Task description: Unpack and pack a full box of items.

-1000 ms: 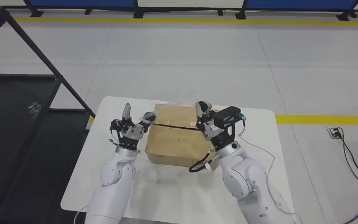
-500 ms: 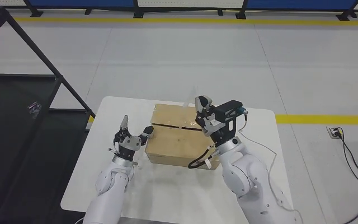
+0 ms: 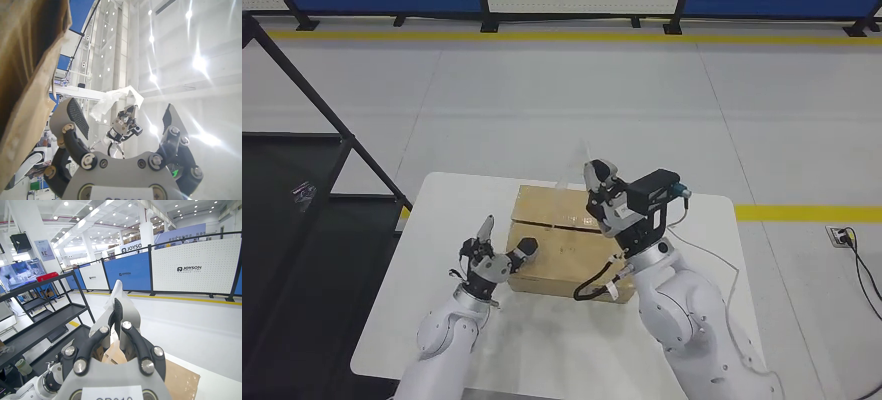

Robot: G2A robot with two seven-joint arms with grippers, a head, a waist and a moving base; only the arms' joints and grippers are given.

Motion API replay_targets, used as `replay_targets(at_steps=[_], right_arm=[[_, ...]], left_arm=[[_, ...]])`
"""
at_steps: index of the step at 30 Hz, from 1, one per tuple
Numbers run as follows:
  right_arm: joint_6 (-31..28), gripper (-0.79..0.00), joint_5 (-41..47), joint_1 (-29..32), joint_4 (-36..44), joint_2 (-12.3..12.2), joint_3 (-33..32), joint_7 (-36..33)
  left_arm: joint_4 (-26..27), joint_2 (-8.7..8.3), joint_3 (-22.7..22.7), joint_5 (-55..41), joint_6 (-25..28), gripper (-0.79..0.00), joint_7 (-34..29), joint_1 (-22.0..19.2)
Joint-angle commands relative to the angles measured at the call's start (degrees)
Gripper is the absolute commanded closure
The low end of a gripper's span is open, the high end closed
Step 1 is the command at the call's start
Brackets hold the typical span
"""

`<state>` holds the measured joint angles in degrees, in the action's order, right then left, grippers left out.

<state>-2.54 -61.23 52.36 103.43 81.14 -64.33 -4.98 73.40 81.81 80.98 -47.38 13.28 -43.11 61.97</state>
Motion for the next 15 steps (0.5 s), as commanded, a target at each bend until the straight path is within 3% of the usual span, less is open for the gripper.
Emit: replay_targets(at_steps=[1, 13, 15], right_arm=[[0.0, 0.0, 0.0, 0.0, 0.3, 0.1, 0.1, -0.1], [0.4, 0.0, 0.4, 0.6, 1.5, 0.5, 0.4, -0.6], [0.3, 0.0, 0.5, 0.7, 1.5, 0.5, 0.4, -0.7]], left_arm=[[-0.2, 0.14, -0.9, 0.1, 0.5, -0.785, 0.3, -0.2], [-2.8, 1.34, -5.9, -2.7, 4.8, -0.785, -1.0, -1.5], [-3.3, 1.52, -6.4, -3.0, 5.4, -0.708, -0.5, -1.9]])
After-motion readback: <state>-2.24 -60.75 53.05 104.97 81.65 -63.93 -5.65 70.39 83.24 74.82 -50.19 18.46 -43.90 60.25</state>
